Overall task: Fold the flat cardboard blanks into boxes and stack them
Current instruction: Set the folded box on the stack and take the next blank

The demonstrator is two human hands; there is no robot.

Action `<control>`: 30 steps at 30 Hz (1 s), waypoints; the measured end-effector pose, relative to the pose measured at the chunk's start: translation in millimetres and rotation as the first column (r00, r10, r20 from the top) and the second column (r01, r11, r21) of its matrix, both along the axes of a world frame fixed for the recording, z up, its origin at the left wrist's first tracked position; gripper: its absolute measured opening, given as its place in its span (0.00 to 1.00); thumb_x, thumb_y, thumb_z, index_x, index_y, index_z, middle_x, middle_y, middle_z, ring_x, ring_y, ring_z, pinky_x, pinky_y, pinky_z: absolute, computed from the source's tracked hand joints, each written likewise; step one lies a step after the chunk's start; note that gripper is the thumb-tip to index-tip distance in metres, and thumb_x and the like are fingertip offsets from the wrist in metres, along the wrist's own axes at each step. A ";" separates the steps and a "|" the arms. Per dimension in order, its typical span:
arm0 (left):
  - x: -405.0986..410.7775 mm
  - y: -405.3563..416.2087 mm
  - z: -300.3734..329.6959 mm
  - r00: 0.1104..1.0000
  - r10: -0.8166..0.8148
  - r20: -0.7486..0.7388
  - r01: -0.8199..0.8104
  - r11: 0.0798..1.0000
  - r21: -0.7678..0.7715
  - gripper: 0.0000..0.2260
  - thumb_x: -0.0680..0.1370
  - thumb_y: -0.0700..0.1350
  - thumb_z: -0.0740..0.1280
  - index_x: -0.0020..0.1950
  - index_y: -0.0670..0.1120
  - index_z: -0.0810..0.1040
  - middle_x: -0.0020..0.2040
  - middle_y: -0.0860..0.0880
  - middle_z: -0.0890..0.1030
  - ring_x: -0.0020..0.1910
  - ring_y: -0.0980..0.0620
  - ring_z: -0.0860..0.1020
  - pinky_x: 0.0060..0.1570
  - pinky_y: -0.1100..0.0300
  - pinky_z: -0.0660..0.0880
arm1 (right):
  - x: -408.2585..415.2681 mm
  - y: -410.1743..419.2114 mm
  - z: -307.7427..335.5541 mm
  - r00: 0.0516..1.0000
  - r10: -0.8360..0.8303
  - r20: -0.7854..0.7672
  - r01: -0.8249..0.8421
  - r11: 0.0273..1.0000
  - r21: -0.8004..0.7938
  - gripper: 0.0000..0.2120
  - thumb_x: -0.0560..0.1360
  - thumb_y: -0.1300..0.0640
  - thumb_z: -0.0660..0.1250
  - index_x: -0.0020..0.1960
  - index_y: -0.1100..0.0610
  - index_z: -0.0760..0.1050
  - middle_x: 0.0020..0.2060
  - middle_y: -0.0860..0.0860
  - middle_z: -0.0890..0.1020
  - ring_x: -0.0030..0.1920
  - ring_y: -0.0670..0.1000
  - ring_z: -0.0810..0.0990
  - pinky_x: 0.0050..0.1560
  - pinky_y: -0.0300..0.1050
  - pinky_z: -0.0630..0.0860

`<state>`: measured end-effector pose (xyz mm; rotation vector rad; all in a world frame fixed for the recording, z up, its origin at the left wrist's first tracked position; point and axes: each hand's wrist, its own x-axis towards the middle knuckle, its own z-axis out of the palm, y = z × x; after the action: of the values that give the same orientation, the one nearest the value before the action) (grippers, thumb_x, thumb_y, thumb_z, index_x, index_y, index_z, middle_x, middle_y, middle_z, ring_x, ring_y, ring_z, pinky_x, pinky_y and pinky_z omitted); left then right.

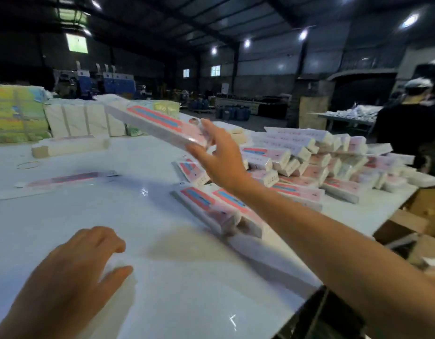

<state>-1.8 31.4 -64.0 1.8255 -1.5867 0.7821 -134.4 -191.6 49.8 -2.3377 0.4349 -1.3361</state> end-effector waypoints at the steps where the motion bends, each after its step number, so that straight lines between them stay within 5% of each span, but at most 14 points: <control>1: -1.0 -3.3 -4.1 1.000 -0.023 -0.018 0.024 0.999 0.047 0.12 0.72 0.62 0.57 0.45 0.55 0.67 0.45 0.57 0.69 0.40 0.55 0.68 0.30 0.45 0.76 | -9.3 -26.9 17.5 0.995 -0.093 0.043 0.093 0.996 0.006 0.26 0.75 0.52 0.68 0.70 0.60 0.67 0.58 0.57 0.76 0.54 0.50 0.72 0.55 0.43 0.68; 4: -3.2 -6.1 -0.9 0.997 -0.073 -0.013 0.074 0.991 0.111 0.09 0.71 0.60 0.58 0.45 0.56 0.68 0.43 0.60 0.68 0.38 0.56 0.67 0.26 0.53 0.75 | -54.7 -112.2 63.2 0.911 -0.379 0.161 0.371 0.926 0.076 0.22 0.75 0.54 0.67 0.67 0.59 0.69 0.61 0.57 0.72 0.54 0.47 0.70 0.55 0.31 0.64; 6: -4.3 -5.8 4.1 0.998 -0.069 -0.014 0.070 0.991 0.111 0.10 0.73 0.62 0.57 0.44 0.57 0.68 0.42 0.60 0.68 0.37 0.55 0.66 0.23 0.54 0.75 | -94.3 -165.5 76.5 0.807 -0.566 0.170 0.544 0.824 0.159 0.19 0.76 0.54 0.66 0.65 0.58 0.71 0.62 0.58 0.69 0.56 0.51 0.72 0.56 0.33 0.64; 8: -4.4 -7.3 6.3 0.998 -0.056 0.001 0.056 0.989 0.139 0.16 0.77 0.65 0.49 0.44 0.57 0.68 0.42 0.59 0.67 0.35 0.55 0.66 0.23 0.54 0.74 | -131.6 -208.4 72.0 0.668 -0.744 0.025 0.728 0.660 0.188 0.15 0.77 0.52 0.62 0.60 0.57 0.74 0.61 0.60 0.71 0.57 0.58 0.74 0.56 0.44 0.69; 10: -1.6 -10.3 3.1 0.999 -0.050 0.000 0.050 0.988 0.148 0.18 0.78 0.65 0.46 0.45 0.56 0.69 0.42 0.58 0.67 0.33 0.55 0.66 0.24 0.53 0.74 | -158.4 -230.8 58.0 0.553 -0.806 -0.211 0.833 0.527 0.169 0.12 0.77 0.52 0.58 0.51 0.57 0.77 0.56 0.62 0.74 0.52 0.62 0.76 0.46 0.47 0.72; 13: -0.6 -10.6 4.2 0.999 -0.043 -0.021 0.046 0.983 0.177 0.19 0.78 0.65 0.46 0.44 0.56 0.70 0.42 0.58 0.68 0.31 0.53 0.71 0.25 0.52 0.74 | -171.9 -235.7 42.0 0.543 -0.728 -0.418 0.833 0.530 0.159 0.12 0.78 0.54 0.55 0.43 0.55 0.76 0.54 0.60 0.74 0.43 0.59 0.76 0.34 0.42 0.72; 17: -10.7 -6.7 13.7 0.999 -0.013 -0.044 0.022 0.978 0.208 0.13 0.76 0.63 0.53 0.44 0.56 0.70 0.42 0.58 0.69 0.35 0.53 0.70 0.26 0.53 0.75 | -146.9 -211.0 61.4 0.522 -0.823 -0.223 0.853 0.509 0.117 0.16 0.80 0.54 0.56 0.63 0.58 0.72 0.65 0.61 0.69 0.64 0.63 0.68 0.60 0.56 0.69; 21: -27.7 0.6 23.3 0.986 0.089 -0.141 -0.042 0.951 0.307 0.14 0.69 0.58 0.55 0.40 0.54 0.77 0.40 0.58 0.75 0.38 0.51 0.76 0.34 0.52 0.77 | -80.1 -125.2 85.3 0.849 -0.523 0.070 0.526 0.850 -0.035 0.15 0.79 0.58 0.58 0.64 0.57 0.74 0.64 0.55 0.73 0.63 0.53 0.71 0.62 0.42 0.65; 24: -32.8 2.8 20.6 0.959 0.193 -0.207 -0.100 0.915 0.391 0.24 0.67 0.62 0.46 0.46 0.55 0.76 0.46 0.59 0.74 0.50 0.56 0.72 0.49 0.62 0.68 | -29.2 -34.9 57.3 0.991 -0.134 -0.012 0.130 0.977 -0.168 0.12 0.79 0.57 0.60 0.59 0.56 0.78 0.54 0.47 0.79 0.53 0.43 0.75 0.52 0.34 0.68; 26: -31.6 3.6 16.6 0.953 0.218 -0.210 -0.124 0.913 0.388 0.22 0.70 0.62 0.47 0.49 0.54 0.76 0.49 0.58 0.74 0.52 0.58 0.70 0.50 0.65 0.66 | 0.0 17.7 13.3 0.976 0.091 -0.196 -0.129 0.973 -0.189 0.11 0.79 0.57 0.61 0.57 0.55 0.80 0.52 0.44 0.79 0.50 0.42 0.75 0.48 0.31 0.68; 30: -33.0 6.6 9.8 0.952 0.207 -0.225 -0.136 0.946 0.293 0.09 0.78 0.49 0.61 0.50 0.48 0.78 0.51 0.52 0.77 0.53 0.53 0.72 0.51 0.59 0.67 | 42.5 74.2 -78.8 0.795 0.242 -0.557 -0.344 0.935 -0.085 0.09 0.77 0.63 0.60 0.48 0.65 0.79 0.50 0.58 0.81 0.53 0.58 0.77 0.53 0.47 0.69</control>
<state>-34.8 38.0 -54.2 2.1898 -1.4374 0.3919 -91.9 -117.5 -29.0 -2.7842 0.0892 -0.5733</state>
